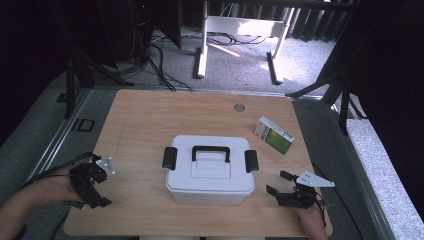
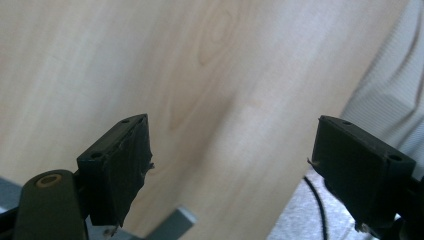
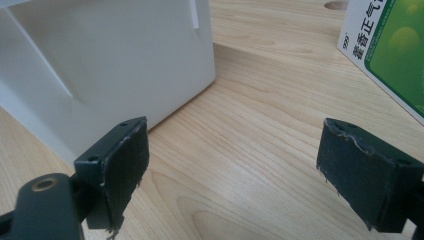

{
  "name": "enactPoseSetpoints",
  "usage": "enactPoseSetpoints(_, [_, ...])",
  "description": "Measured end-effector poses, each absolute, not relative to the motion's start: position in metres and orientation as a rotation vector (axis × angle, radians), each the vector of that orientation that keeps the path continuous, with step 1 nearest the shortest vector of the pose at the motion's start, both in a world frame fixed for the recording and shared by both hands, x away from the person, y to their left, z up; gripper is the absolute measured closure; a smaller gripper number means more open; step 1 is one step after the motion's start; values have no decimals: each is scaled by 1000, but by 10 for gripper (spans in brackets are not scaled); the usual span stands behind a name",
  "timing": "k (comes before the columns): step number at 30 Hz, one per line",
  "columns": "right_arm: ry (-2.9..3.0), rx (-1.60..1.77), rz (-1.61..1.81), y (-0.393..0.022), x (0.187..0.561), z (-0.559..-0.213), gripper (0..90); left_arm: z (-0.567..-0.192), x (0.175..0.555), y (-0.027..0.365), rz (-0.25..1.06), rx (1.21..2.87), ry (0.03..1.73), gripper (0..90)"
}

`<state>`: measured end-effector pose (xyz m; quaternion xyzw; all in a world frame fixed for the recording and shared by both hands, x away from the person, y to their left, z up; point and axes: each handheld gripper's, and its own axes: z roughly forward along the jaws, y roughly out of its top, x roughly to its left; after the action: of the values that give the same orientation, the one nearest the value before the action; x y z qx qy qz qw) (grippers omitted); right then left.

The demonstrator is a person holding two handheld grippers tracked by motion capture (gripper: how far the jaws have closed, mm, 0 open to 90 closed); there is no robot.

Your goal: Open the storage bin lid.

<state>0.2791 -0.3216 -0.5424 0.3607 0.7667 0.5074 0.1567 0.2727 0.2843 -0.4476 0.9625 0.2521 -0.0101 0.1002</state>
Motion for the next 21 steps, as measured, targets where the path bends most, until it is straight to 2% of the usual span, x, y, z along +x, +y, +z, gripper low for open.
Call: enactPoseSetpoints(21, [2190, 1045, 1459, -323, 280, -544, 130, -398, 296, 234, 25, 2884, 536, 167])
